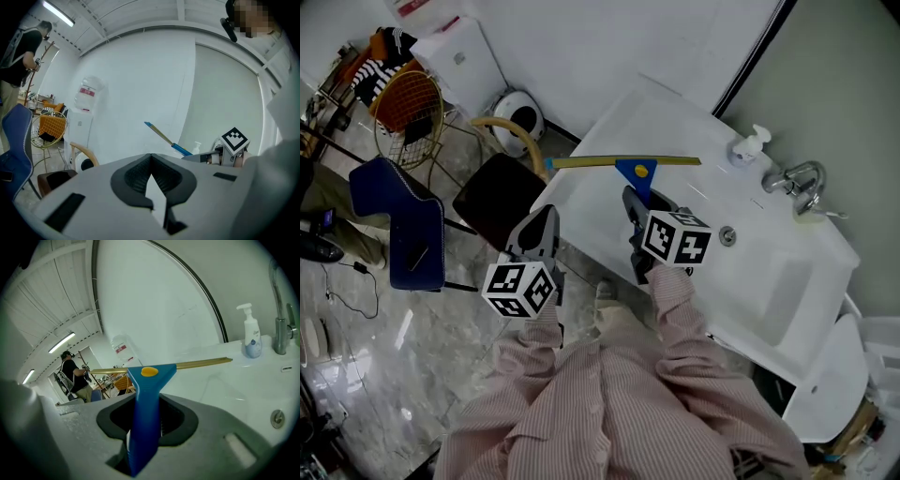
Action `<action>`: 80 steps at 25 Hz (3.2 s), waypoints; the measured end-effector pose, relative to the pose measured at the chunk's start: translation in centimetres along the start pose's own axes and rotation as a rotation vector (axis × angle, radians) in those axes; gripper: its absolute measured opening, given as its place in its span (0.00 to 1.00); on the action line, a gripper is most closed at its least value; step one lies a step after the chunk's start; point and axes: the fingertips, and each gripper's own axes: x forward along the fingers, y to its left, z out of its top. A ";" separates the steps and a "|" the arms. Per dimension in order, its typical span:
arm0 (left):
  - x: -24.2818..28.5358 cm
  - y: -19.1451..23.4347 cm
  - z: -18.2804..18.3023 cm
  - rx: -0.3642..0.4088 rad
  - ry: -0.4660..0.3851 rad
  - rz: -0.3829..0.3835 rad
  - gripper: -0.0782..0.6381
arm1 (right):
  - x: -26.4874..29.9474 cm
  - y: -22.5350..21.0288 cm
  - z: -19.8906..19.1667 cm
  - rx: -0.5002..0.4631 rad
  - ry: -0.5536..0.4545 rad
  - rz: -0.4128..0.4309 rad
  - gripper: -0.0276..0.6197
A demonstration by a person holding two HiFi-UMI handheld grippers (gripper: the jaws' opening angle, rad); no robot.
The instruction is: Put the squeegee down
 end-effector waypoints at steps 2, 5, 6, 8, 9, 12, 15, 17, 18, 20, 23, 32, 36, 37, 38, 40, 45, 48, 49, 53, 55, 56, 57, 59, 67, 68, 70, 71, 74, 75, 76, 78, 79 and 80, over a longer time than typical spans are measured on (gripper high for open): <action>1.4 0.3 -0.3 -0.007 0.020 -0.012 0.11 | 1.1 -0.6 0.1 0.010 0.009 -0.012 0.22; 3.2 0.7 -0.7 -0.011 0.047 -0.027 0.11 | 2.7 -1.5 -0.1 0.018 0.030 -0.030 0.22; 3.8 0.8 -0.6 -0.011 0.052 -0.033 0.11 | 3.2 -1.8 0.0 0.019 0.036 -0.036 0.22; 5.1 1.0 -0.7 -0.015 0.063 -0.048 0.11 | 4.1 -2.5 0.0 0.024 0.045 -0.052 0.22; 5.7 1.0 -0.7 -0.016 0.071 -0.055 0.11 | 4.5 -2.8 0.0 0.027 0.051 -0.060 0.22; 7.2 1.3 -1.2 -0.023 0.098 -0.064 0.11 | 5.9 -3.9 -0.4 0.034 0.072 -0.085 0.22; 8.6 1.3 -1.6 -0.029 0.127 -0.083 0.11 | 7.2 -5.0 -0.5 0.036 0.081 -0.116 0.22; 9.4 1.4 -1.8 -0.030 0.146 -0.096 0.11 | 8.2 -5.6 -0.8 0.039 0.098 -0.136 0.22; 9.8 1.5 -2.1 -0.031 0.157 -0.101 0.11 | 8.6 -5.8 -1.1 0.043 0.110 -0.146 0.22; 10.4 1.7 -2.6 -0.032 0.183 -0.107 0.11 | 9.3 -6.3 -1.9 0.050 0.136 -0.166 0.22; 11.4 2.1 -3.1 -0.035 0.207 -0.113 0.11 | 10.3 -6.9 -2.6 0.052 0.170 -0.188 0.22; 12.7 3.0 -4.3 -0.054 0.245 -0.116 0.11 | 11.7 -7.8 -4.0 0.029 0.238 -0.263 0.22; 13.0 3.2 -4.6 -0.061 0.254 -0.121 0.11 | 11.9 -7.9 -4.4 0.005 0.263 -0.296 0.22; 13.1 3.2 -4.7 -0.063 0.255 -0.123 0.11 | 12.0 -8.0 -4.5 -0.001 0.267 -0.303 0.22; 13.1 3.2 -4.7 -0.064 0.256 -0.125 0.11 | 12.0 -8.0 -4.6 -0.005 0.270 -0.309 0.22; 13.2 3.3 -4.8 -0.066 0.257 -0.128 0.11 | 12.0 -8.0 -4.6 -0.011 0.271 -0.317 0.22; 13.4 3.3 -4.9 -0.068 0.262 -0.137 0.11 | 12.1 -8.0 -4.6 -0.016 0.279 -0.334 0.22; 13.4 3.3 -4.8 -0.068 0.261 -0.140 0.11 | 12.1 -8.0 -4.6 -0.027 0.288 -0.343 0.22; 13.4 3.3 -4.8 -0.068 0.261 -0.140 0.11 | 12.1 -7.9 -4.6 -0.026 0.287 -0.334 0.22; 13.3 3.3 -4.8 -0.068 0.262 -0.144 0.11 | 12.4 -7.3 -4.7 -0.028 0.284 -0.309 0.26; 13.2 3.3 -4.7 -0.067 0.261 -0.146 0.11 | 12.4 -7.2 -4.7 -0.035 0.283 -0.315 0.27; 13.2 3.3 -4.7 -0.066 0.260 -0.147 0.11 | 12.4 -7.2 -4.7 -0.037 0.282 -0.321 0.27; 13.2 3.2 -4.6 -0.065 0.259 -0.148 0.11 | 12.4 -7.2 -4.7 -0.040 0.280 -0.327 0.27; 13.1 3.2 -4.6 -0.063 0.258 -0.150 0.11 | 12.4 -7.2 -4.7 -0.046 0.278 -0.339 0.29; 12.7 3.5 -4.5 -0.062 0.252 -0.146 0.11 | 12.3 -7.1 -5.1 -0.096 0.292 -0.379 0.31; 12.7 3.5 -4.4 -0.062 0.251 -0.147 0.11 | 12.2 -7.1 -5.1 -0.101 0.293 -0.385 0.31; 12.5 3.4 -4.3 -0.062 0.250 -0.147 0.11 | 12.0 -7.0 -5.0 -0.112 0.289 -0.397 0.31; 12.5 3.4 -4.2 -0.061 0.250 -0.147 0.11 | 11.9 -7.0 -4.8 -0.118 0.286 -0.402 0.31; 12.3 3.3 -4.1 -0.060 0.246 -0.151 0.11 | 11.7 -7.0 -4.7 -0.120 0.280 -0.409 0.31; 12.3 3.2 -4.1 -0.058 0.244 -0.152 0.11 | 11.5 -7.0 -4.6 -0.121 0.276 -0.412 0.31; 12.2 3.1 -4.0 -0.056 0.243 -0.154 0.11 | 11.4 -7.0 -4.5 -0.122 0.269 -0.413 0.31; 12.0 3.0 -3.9 -0.054 0.238 -0.158 0.11 | 11.0 -6.9 -4.1 -0.124 0.249 -0.415 0.31; 12.0 2.9 -3.8 -0.053 0.235 -0.161 0.11 | 10.7 -6.8 -3.8 -0.124 0.240 -0.417 0.31; 11.9 2.9 -3.7 -0.052 0.232 -0.164 0.11 | 10.5 -6.7 -3.6 -0.126 0.234 -0.417 0.31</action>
